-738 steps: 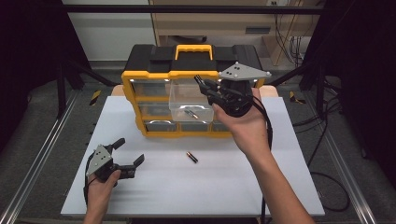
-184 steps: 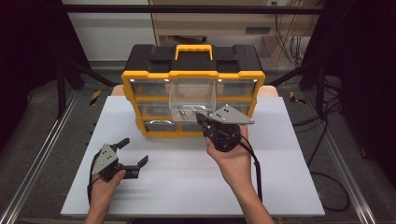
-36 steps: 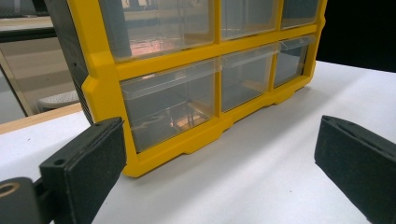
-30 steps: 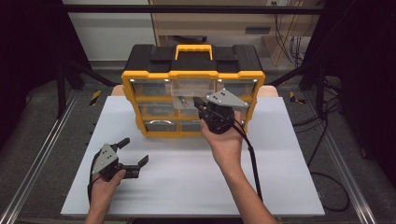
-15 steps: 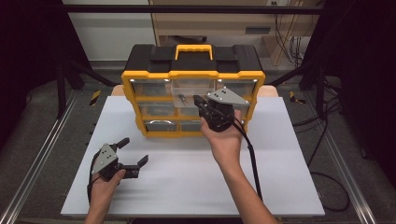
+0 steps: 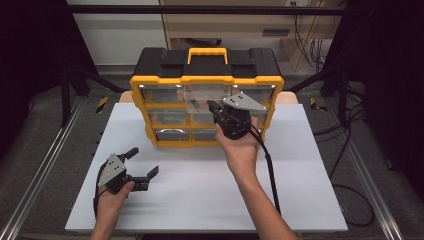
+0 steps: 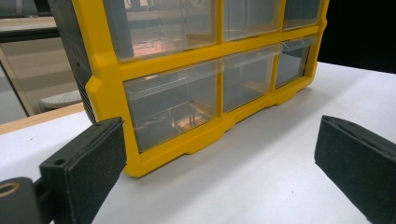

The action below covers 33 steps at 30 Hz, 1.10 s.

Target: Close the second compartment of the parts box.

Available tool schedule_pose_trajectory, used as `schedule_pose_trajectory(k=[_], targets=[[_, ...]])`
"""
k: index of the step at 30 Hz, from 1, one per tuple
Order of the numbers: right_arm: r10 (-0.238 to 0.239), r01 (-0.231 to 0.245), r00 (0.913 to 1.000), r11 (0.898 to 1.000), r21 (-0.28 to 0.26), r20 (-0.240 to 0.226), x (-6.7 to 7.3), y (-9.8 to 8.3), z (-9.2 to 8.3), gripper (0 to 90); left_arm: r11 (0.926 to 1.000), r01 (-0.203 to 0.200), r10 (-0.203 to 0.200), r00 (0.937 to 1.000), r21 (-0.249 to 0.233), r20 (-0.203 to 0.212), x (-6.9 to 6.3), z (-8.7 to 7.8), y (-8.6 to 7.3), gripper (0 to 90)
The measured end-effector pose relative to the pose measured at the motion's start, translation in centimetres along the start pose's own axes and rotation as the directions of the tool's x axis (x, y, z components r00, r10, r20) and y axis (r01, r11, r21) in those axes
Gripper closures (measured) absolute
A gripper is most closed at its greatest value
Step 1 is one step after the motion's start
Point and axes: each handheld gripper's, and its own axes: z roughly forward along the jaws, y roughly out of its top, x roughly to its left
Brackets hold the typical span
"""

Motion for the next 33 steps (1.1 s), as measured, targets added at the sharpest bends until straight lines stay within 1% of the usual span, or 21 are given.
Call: schedule_pose_trajectory(k=[8,33], targets=[[-0.001,0.001,0.9999,1.000,0.006,0.012,-0.4,0.2,0.5,90.0,1.0000,0.000,0.000,1.0000,0.000,-0.001,0.0,0.0,0.0,1.9],[-0.002,0.002,0.9997,1.000,0.010,0.026,-0.8,0.5,1.6,90.0,1.0000,0.005,-0.005,1.0000,0.001,-0.003,0.1,-0.1,0.0,1.9]])
